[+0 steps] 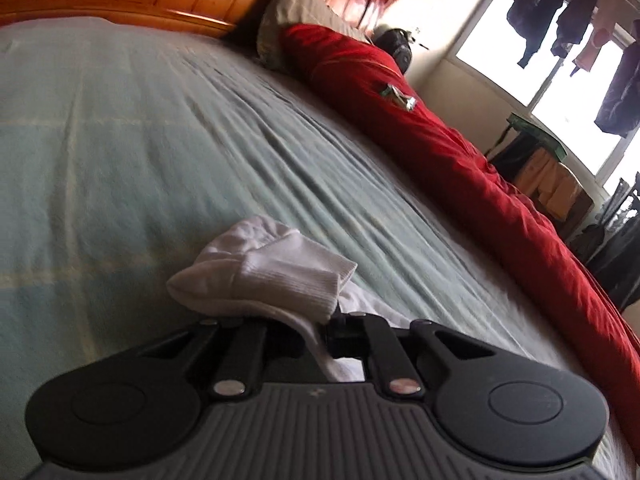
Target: Fold clothes
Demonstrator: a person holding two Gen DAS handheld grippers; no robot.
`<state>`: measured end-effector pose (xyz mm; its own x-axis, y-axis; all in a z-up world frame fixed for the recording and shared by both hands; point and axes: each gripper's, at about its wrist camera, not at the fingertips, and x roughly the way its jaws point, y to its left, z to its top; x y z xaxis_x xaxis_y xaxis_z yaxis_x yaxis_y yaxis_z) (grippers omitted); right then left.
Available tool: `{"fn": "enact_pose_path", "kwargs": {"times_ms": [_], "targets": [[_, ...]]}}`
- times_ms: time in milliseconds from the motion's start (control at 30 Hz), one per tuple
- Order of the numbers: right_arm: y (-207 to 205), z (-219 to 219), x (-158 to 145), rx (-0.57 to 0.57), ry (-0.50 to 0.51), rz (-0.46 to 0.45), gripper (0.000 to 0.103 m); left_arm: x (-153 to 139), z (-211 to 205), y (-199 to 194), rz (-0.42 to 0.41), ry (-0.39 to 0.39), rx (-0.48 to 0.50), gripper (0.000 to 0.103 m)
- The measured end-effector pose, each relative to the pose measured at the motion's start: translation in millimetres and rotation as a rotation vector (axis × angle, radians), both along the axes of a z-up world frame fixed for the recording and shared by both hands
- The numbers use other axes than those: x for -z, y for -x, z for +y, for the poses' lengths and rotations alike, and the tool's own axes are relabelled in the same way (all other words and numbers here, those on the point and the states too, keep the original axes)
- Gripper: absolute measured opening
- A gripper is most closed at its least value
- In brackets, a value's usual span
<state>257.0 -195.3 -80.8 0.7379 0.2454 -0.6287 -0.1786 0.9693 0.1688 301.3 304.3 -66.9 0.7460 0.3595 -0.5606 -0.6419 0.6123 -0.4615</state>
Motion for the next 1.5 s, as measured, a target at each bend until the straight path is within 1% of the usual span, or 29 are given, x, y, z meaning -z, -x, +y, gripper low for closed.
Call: {"fn": "enact_pose_path", "kwargs": {"times_ms": [100,167,267,333,367,433,467,500,533,567,600,667,767,867,933,1000,1033,1067,1167,1200,1233,1267,1300,1333,1367,1433,1467,1500], "targets": [[0.3,0.0,0.2,0.0,0.002,-0.001,0.103,0.3,10.4,1.5,0.013,0.003,-0.012,0.007],[0.3,0.2,0.5,-0.001,0.007,-0.002,0.103,0.6,14.8,0.0,0.018,0.007,-0.001,0.007],[0.1,0.8,0.8,0.0,0.013,-0.003,0.103,2.8,20.9,-3.3,0.04,0.022,0.017,0.011],[0.0,0.7,0.8,0.0,0.012,-0.003,0.103,4.5,25.0,-4.6,0.068,0.024,0.022,0.019],[-0.1,0.7,1.0,0.0,0.011,-0.003,0.103,3.0,24.9,-4.7,0.085,-0.007,0.029,0.026],[-0.2,0.6,1.1,0.0,0.01,-0.004,0.103,-2.6,23.7,-4.2,0.125,-0.089,0.031,0.033],[-0.2,0.6,1.2,0.0,0.01,-0.004,0.103,-6.0,23.5,-3.6,0.145,-0.129,0.025,0.043],[-0.2,0.6,1.3,0.0,0.01,-0.004,0.103,-9.0,25.2,-1.7,0.154,-0.145,0.005,0.054],[-0.2,0.6,1.3,0.0,0.01,-0.004,0.103,-11.6,28.9,1.8,0.15,-0.144,-0.022,0.056],[-0.1,0.6,1.2,0.0,0.011,-0.004,0.103,-14.0,33.6,5.6,0.142,-0.137,-0.053,0.057],[0.0,0.5,1.2,0.0,0.011,-0.004,0.103,-15.7,39.9,9.7,0.135,-0.119,-0.093,0.06],[0.3,0.7,1.2,0.001,0.012,-0.005,0.103,-18.4,51.1,17.0,0.144,-0.101,-0.169,0.061],[0.4,0.9,1.3,0.001,0.014,-0.006,0.103,-22.4,58.1,25.0,0.165,-0.113,-0.212,0.061],[0.4,1.4,1.5,0.001,0.018,-0.007,0.103,-27.7,53.4,29.4,0.127,-0.113,-0.179,0.061],[0.4,1.8,1.7,0.001,0.021,-0.008,0.103,-32.4,47.4,26.9,0.1,-0.126,-0.143,0.062],[0.3,2.2,1.9,0.001,0.024,-0.008,0.103,-34.5,39.7,21.5,0.062,-0.115,-0.074,0.067],[0.3,2.3,1.9,0.001,0.025,-0.009,0.103,-34.1,36.2,18.9,0.054,-0.105,-0.038,0.067],[0.3,2.5,2.0,0.001,0.027,-0.009,0.103,-35.7,31.8,14.5,0.066,-0.137,-0.039,0.067],[0.3,3.1,2.3,0.001,0.031,-0.01,0.103,-47.0,10.0,7.8,0.175,-0.373,-0.174,0.066],[0.3,3.2,2.3,0.001,0.032,-0.01,0.103,-51.2,4.2,7.2,0.198,-0.44,-0.216,0.066],[0.3,3.4,2.4,0.001,0.034,-0.01,0.103,-55.5,-0.5,8.7,0.192,-0.479,-0.238,0.066],[0.3,3.6,2.5,0.001,0.035,-0.01,0.103,-58.7,-3.9,9.4,0.177,-0.497,-0.232,0.067],[0.4,3.8,2.5,0.001,0.036,-0.01,0.103,-60.1,-5.3,8.4,0.147,-0.476,-0.176,0.072],[0.4,3.9,2.5,0.001,0.037,-0.011,0.103,-59.9,-5.7,5.6,0.125,-0.442,-0.102,0.075],[0.4,4.0,2.5,0.001,0.038,-0.011,0.103,-55.5,-4.2,-1.2,0.116,-0.375,0.008,0.076],[0.4,4.2,2.5,0.001,0.039,-0.011,0.103,-38.9,0.1,-16.9,0.1,-0.195,0.216,0.076],[0.5,4.2,2.6,0.001,0.039,-0.01,0.103,-28.6,2.4,-24.3,0.098,-0.109,0.291,0.076],[0.5,4.4,2.6,0.002,0.04,-0.01,0.103,-19.5,4.3,-30.3,0.103,-0.05,0.338,0.076]]}}
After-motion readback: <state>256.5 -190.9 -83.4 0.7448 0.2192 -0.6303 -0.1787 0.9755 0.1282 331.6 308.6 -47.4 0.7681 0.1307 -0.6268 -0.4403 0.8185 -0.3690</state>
